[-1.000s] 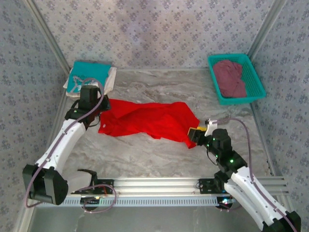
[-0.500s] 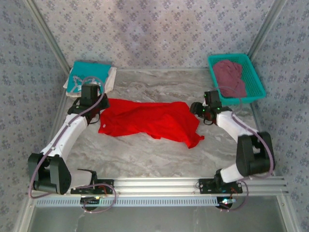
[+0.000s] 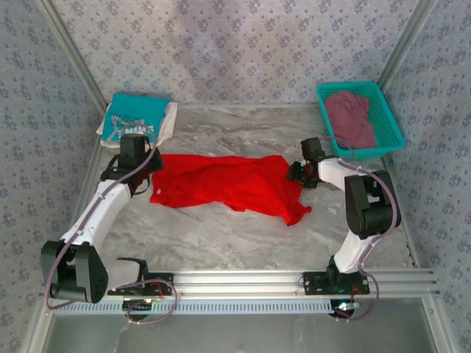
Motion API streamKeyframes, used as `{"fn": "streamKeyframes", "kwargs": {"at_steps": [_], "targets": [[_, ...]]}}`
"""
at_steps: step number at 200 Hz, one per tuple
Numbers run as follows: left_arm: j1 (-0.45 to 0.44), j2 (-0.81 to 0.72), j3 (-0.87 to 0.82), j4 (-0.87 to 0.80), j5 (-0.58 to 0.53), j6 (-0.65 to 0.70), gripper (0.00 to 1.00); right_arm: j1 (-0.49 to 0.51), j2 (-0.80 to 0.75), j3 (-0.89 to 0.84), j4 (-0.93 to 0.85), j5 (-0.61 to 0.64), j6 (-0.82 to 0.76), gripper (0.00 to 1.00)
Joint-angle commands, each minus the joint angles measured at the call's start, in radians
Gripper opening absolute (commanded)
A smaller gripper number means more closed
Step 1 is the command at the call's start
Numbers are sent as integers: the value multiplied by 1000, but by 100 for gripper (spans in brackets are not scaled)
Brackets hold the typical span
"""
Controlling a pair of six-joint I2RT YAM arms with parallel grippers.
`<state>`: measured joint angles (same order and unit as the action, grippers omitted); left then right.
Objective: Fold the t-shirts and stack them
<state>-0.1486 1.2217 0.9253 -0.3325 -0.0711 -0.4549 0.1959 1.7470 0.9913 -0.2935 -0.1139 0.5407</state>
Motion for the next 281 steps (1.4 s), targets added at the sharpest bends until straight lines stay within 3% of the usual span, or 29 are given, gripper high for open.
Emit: {"fn": "streamKeyframes", "kwargs": {"at_steps": [1,19,52,82,124,157,190,231,256,281], "targets": [[12,-42,-21,49,9,-12,0,22,23,17,29,-51,17,29],[27,-53,-9,49,23,-21,0,26,-25,9,53,-28,15,13],[49,-101,9,30,9,-11,0,36,-171,13,72,11,-59,0],[92,-195,44,-17,-12,1,0,65,-405,-42,119,68,-166,0],[111,-385,138,-90,-92,81,0,131,-854,-202,195,163,-314,0],[111,-527,262,-156,-108,131,0,174,-1188,-278,192,149,-394,0],[110,-565,477,-260,-78,188,0,213,-1395,-254,161,46,-435,0],[112,-414,807,-325,-24,238,0,221,-1391,-142,181,116,-481,0],[111,-218,1015,-341,6,268,0,220,-1258,-49,211,226,-525,0],[110,35,1263,-404,51,300,0,207,-1068,30,254,258,-537,0]]}}
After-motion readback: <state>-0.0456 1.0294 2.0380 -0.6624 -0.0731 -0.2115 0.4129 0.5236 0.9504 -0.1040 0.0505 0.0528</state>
